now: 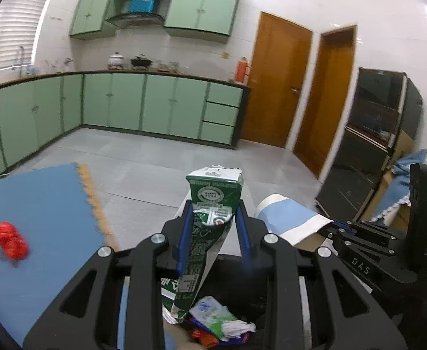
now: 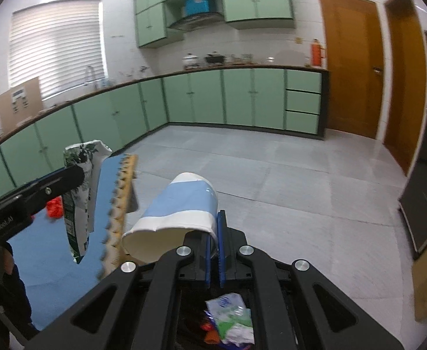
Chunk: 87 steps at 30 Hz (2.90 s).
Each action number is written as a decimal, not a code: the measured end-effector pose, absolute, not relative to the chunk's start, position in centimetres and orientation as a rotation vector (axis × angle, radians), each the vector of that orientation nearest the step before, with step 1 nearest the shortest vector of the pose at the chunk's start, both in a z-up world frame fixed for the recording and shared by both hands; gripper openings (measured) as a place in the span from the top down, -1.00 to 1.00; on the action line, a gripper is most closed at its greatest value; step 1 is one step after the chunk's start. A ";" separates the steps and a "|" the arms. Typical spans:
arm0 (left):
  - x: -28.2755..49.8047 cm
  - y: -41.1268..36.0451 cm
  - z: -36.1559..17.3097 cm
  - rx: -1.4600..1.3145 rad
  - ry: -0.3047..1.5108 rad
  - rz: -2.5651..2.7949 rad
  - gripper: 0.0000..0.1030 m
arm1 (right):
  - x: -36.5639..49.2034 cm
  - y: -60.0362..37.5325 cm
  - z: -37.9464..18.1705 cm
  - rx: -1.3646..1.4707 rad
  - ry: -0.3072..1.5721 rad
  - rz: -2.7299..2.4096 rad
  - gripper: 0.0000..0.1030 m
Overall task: Collect trash
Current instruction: 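Carry milk carton and paper cup to the black bin and open both tools, then move both tools back over the table toward the red plastic bags, then grasp the larger red plastic bag with the right tool while the left grasps the smaller one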
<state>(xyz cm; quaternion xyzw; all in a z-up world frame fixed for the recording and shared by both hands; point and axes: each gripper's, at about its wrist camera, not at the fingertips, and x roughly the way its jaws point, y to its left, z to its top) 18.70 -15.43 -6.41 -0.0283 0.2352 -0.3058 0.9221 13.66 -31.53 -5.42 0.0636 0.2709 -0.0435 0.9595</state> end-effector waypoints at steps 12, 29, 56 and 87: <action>18.9 -23.4 -10.6 0.013 0.550 -0.721 0.47 | 12.9 -37.1 -9.5 0.168 0.630 -0.196 0.92; 20.9 -22.8 -11.6 0.020 0.625 -0.690 -0.02 | 13.6 -37.7 -12.0 0.174 0.730 -0.166 0.15; 21.4 0.7 -5.9 -0.039 0.463 -0.193 -0.68 | 18.6 -21.6 -5.1 0.095 0.516 0.109 -0.88; 23.5 21.7 -9.4 -0.128 0.569 0.209 -0.68 | 31.0 4.2 -10.9 -0.060 0.620 0.435 -0.68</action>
